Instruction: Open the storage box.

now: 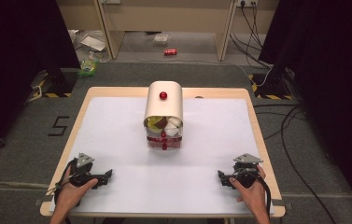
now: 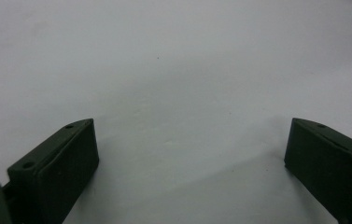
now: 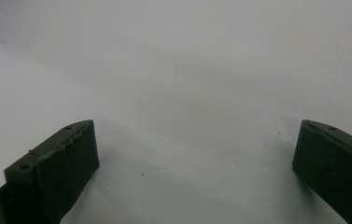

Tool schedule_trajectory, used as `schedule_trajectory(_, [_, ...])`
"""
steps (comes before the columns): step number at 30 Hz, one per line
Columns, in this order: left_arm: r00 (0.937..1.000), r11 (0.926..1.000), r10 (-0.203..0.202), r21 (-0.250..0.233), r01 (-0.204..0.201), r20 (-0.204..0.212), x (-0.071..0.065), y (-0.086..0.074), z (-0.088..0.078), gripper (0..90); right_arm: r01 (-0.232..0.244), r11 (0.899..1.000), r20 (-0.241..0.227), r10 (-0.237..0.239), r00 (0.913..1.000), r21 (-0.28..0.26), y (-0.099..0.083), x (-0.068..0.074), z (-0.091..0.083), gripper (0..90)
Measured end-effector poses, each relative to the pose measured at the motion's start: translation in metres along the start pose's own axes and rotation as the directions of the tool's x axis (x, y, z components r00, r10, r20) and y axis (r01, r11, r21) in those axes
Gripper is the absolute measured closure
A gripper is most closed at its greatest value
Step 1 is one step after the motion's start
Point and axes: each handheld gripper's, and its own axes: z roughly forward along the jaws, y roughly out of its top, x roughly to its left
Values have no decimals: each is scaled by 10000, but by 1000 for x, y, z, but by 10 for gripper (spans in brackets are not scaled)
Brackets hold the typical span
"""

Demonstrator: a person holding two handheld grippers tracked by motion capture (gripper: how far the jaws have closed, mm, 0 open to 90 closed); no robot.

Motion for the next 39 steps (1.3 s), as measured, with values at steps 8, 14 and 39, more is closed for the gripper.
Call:
schedule_trajectory(8, [10000,10000,-2,-3,2,-5,0,0,0,23,22,9985,221,-10,9998,-552,6,5,-8,142])
schedule_trajectory(14, [10000,10000,-27,3,27,64,1,0,0,17,58,9938,28,-55,10000,-1108,14,17,-15,159])
schedule_trajectory(39, [10000,10000,-19,2,19,71,0,0,0,13,759,9718,-893,-979,9912,-2232,62,62,-41,193])
